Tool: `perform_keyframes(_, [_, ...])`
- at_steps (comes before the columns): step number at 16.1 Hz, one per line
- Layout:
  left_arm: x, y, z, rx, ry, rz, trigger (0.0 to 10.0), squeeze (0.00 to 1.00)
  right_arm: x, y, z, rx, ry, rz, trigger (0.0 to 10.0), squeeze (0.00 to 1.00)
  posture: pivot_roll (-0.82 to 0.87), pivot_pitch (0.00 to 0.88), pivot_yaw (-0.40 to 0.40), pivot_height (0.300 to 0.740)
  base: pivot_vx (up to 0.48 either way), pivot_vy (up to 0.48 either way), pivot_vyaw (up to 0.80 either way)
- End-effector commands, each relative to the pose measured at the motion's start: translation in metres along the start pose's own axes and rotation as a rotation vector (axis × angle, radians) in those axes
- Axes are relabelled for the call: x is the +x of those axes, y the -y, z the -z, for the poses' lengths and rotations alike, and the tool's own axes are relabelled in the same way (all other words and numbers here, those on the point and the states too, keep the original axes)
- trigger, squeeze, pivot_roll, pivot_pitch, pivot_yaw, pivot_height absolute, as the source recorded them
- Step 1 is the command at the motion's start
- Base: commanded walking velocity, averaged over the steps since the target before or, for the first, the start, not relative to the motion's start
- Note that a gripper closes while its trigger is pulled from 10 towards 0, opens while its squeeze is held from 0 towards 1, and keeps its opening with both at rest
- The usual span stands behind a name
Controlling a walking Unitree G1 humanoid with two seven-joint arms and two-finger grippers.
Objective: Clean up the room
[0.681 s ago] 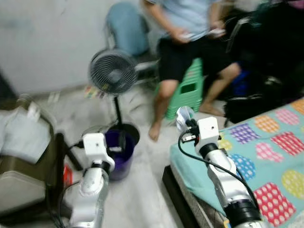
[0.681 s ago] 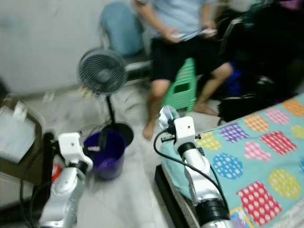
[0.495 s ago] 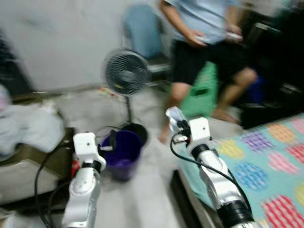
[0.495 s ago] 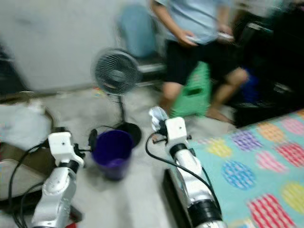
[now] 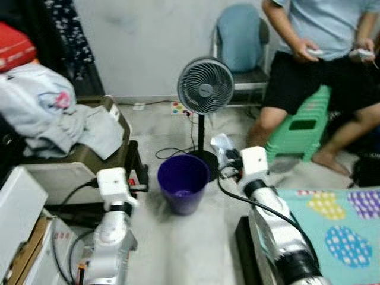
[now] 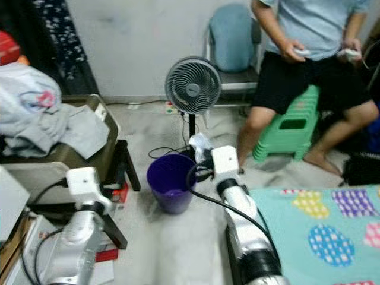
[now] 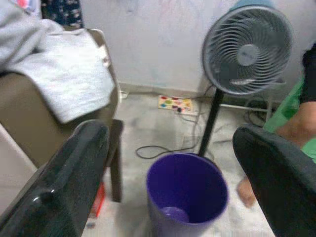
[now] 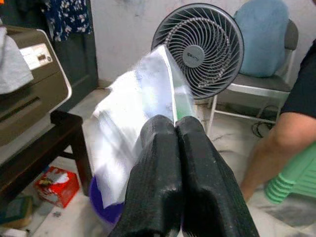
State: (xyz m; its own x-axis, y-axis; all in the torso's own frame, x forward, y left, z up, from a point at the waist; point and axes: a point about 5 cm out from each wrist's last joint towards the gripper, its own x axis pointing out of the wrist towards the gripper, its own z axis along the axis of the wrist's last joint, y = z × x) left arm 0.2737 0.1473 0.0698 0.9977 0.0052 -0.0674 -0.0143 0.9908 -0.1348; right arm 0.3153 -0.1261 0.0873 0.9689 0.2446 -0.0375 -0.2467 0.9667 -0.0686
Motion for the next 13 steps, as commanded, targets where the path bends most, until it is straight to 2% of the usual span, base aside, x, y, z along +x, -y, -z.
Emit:
perform_keyframes(1, [0.0011, -0.0042, -0.0033, 0.009, 0.011, -0.001, 10.0, 0.0, 0.0013, -0.0021, -0.0037, 0.015, 0.018, -0.001, 10.0, 0.0, -0.06, 0.0, -0.021, 0.74, 0.0, 0.0, 0.0])
perform_keyframes(5, [-0.0001, -0.0021, -0.0036, -0.01, 0.014, 0.033, 10.0, 0.0, 0.0007, -0.0007, -0.003, 0.015, 0.017, 0.007, 10.0, 0.0, -0.06, 0.0, -0.019, 0.74, 0.0, 0.0, 0.0])
perform_keyframes(8, [-0.0006, -0.0014, -0.0042, -0.016, 0.015, 0.042, 10.0, 0.0, -0.0018, 0.0036, 0.0005, -0.013, 0.005, 0.06, 10.0, 0.0, -0.06, 0.0, -0.018, 0.74, 0.0, 0.0, 0.0])
perform_keyframes(13, [-0.0012, 0.0025, -0.0077, -0.021, 0.038, 0.083, 10.0, 0.0, -0.0022, 0.0014, 0.0024, -0.012, -0.002, 0.057, 10.0, 0.0, -0.06, 0.0, -0.018, 0.74, 0.055, 0.0, 0.0])
